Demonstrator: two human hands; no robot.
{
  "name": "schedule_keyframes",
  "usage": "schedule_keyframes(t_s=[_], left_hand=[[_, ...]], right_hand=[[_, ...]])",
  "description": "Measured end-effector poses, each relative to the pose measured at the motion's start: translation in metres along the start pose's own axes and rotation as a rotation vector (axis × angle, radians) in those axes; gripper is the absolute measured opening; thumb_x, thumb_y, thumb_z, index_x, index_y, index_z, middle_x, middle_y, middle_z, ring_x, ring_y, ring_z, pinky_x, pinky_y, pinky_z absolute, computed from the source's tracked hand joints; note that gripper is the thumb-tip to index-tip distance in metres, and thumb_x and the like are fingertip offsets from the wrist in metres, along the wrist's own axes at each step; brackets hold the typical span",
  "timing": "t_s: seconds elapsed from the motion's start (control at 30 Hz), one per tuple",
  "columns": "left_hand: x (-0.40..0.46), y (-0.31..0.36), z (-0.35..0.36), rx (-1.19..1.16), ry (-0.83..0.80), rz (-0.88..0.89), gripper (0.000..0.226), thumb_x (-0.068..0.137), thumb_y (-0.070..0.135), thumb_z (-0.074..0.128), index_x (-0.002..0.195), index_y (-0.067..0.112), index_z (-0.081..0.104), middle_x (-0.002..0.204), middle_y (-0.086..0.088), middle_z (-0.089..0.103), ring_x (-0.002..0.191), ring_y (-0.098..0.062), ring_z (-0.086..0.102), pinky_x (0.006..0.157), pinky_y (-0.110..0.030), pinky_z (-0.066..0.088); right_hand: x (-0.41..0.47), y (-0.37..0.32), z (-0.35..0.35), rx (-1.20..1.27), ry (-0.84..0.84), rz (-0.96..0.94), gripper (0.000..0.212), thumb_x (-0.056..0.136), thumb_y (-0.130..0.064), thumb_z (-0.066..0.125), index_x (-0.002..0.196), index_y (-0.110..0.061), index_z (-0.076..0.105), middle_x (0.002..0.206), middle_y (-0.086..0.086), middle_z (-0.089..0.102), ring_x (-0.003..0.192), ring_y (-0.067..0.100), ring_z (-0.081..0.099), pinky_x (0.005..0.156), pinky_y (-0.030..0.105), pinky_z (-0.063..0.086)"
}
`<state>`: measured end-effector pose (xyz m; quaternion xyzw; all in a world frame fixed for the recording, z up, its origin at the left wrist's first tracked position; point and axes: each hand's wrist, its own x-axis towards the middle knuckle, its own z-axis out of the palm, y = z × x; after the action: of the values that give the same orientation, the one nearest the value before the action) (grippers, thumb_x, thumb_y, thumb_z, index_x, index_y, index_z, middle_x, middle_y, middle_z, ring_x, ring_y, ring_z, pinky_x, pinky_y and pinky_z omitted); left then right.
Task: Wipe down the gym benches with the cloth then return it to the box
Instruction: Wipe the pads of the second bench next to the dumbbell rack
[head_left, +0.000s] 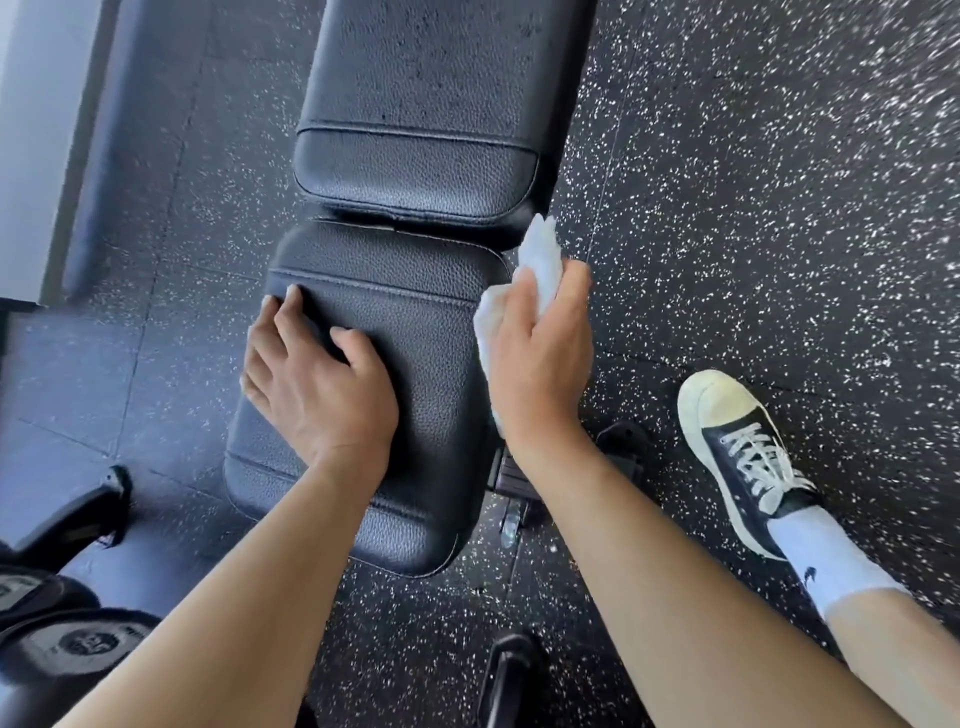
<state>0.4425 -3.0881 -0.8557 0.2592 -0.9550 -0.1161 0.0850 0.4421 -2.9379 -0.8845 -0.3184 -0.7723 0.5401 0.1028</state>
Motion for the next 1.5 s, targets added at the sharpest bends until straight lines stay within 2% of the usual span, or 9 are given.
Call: schedule_keyframes(t_s=[0.07, 0.23, 0.37, 0.53, 0.73, 0.93, 1.07, 1.37, 1.5], left_hand=[[-0.001, 0.001, -0.001, -0.006, -0.003, -0.003, 0.059, 0.096, 0.038, 0.04, 0.153, 0.027, 0.046, 0.162, 0.001, 0.04, 0.149, -0.029, 0.034, 0.125, -0.055, 0.019], [0.0, 0.001, -0.002, -0.005, -0.013, 0.002, 0.061, 0.094, 0.039, 0.039, 0.153, 0.026, 0.046, 0.162, 0.001, 0.039, 0.151, -0.028, 0.033, 0.126, -0.054, 0.018], [0.0, 0.001, -0.002, -0.008, -0.018, 0.0, 0.061, 0.094, 0.039, 0.04, 0.153, 0.026, 0.046, 0.162, 0.001, 0.039, 0.151, -0.029, 0.033, 0.126, -0.056, 0.018], [-0.003, 0.002, -0.002, -0.001, -0.02, -0.001, 0.059, 0.095, 0.037, 0.042, 0.154, 0.028, 0.043, 0.164, 0.003, 0.037, 0.154, -0.027, 0.028, 0.127, -0.057, 0.015], [-0.002, 0.005, -0.007, 0.015, -0.064, -0.017, 0.064, 0.092, 0.035, 0.043, 0.156, 0.025, 0.042, 0.166, -0.001, 0.035, 0.155, -0.03, 0.027, 0.126, -0.06, 0.016], [0.0, 0.004, -0.007, 0.013, -0.078, -0.036, 0.065, 0.092, 0.037, 0.044, 0.156, 0.024, 0.042, 0.167, -0.002, 0.035, 0.157, -0.03, 0.023, 0.128, -0.059, 0.012], [0.001, 0.002, -0.004, 0.007, -0.076, -0.037, 0.066, 0.091, 0.037, 0.046, 0.156, 0.026, 0.042, 0.167, -0.001, 0.035, 0.158, -0.031, 0.023, 0.128, -0.061, 0.013], [0.003, 0.0, -0.004, 0.001, -0.067, -0.066, 0.071, 0.089, 0.039, 0.048, 0.155, 0.013, 0.043, 0.164, -0.005, 0.039, 0.157, -0.031, 0.028, 0.128, -0.059, 0.015], [0.004, 0.003, -0.009, 0.002, -0.064, -0.085, 0.074, 0.088, 0.04, 0.049, 0.155, 0.008, 0.043, 0.163, -0.009, 0.041, 0.155, -0.032, 0.032, 0.127, -0.06, 0.019]], right_hand=[[-0.019, 0.003, -0.012, 0.01, -0.064, -0.083, 0.02, 0.104, -0.038, 0.052, 0.105, -0.019, 0.046, 0.093, -0.001, 0.062, 0.081, 0.026, 0.058, 0.069, 0.043, 0.046], [-0.1, 0.024, -0.045, -0.158, -0.386, -0.561, 0.029, 0.089, -0.033, 0.066, 0.112, -0.018, 0.06, 0.098, 0.001, 0.057, 0.083, 0.025, 0.06, 0.06, 0.04, 0.051], [-0.064, 0.014, -0.042, -0.276, -0.416, -0.779, 0.027, 0.086, -0.032, 0.069, 0.106, -0.015, 0.066, 0.092, 0.004, 0.058, 0.075, 0.025, 0.06, 0.053, 0.039, 0.053], [0.022, -0.049, 0.002, -0.475, -0.299, -0.733, 0.028, 0.075, -0.032, 0.083, 0.091, -0.014, 0.068, 0.089, 0.006, 0.062, 0.074, 0.031, 0.064, 0.053, 0.032, 0.037], [0.043, -0.101, 0.078, -0.646, -0.587, -0.861, 0.022, 0.103, -0.033, 0.053, 0.116, -0.022, 0.067, 0.115, 0.001, 0.062, 0.105, 0.026, 0.065, 0.078, 0.039, 0.045], [0.044, -0.077, 0.023, -0.596, -0.575, -1.052, 0.023, 0.087, -0.031, 0.078, 0.105, -0.017, 0.074, 0.088, 0.002, 0.06, 0.075, 0.025, 0.064, 0.058, 0.038, 0.051], [0.054, -0.057, -0.006, -0.571, -0.679, -1.139, 0.032, 0.089, -0.03, 0.074, 0.118, -0.017, 0.074, 0.086, -0.001, 0.059, 0.071, 0.022, 0.061, 0.054, 0.039, 0.056], [0.028, -0.115, 0.137, -0.526, -0.768, -1.142, 0.022, 0.094, -0.036, 0.071, 0.106, -0.018, 0.074, 0.089, 0.003, 0.061, 0.074, 0.027, 0.064, 0.053, 0.036, 0.043], [0.033, -0.124, 0.147, -0.511, -0.874, -1.213, 0.022, 0.094, -0.035, 0.072, 0.102, -0.015, 0.072, 0.089, 0.006, 0.06, 0.073, 0.029, 0.064, 0.055, 0.038, 0.046]])
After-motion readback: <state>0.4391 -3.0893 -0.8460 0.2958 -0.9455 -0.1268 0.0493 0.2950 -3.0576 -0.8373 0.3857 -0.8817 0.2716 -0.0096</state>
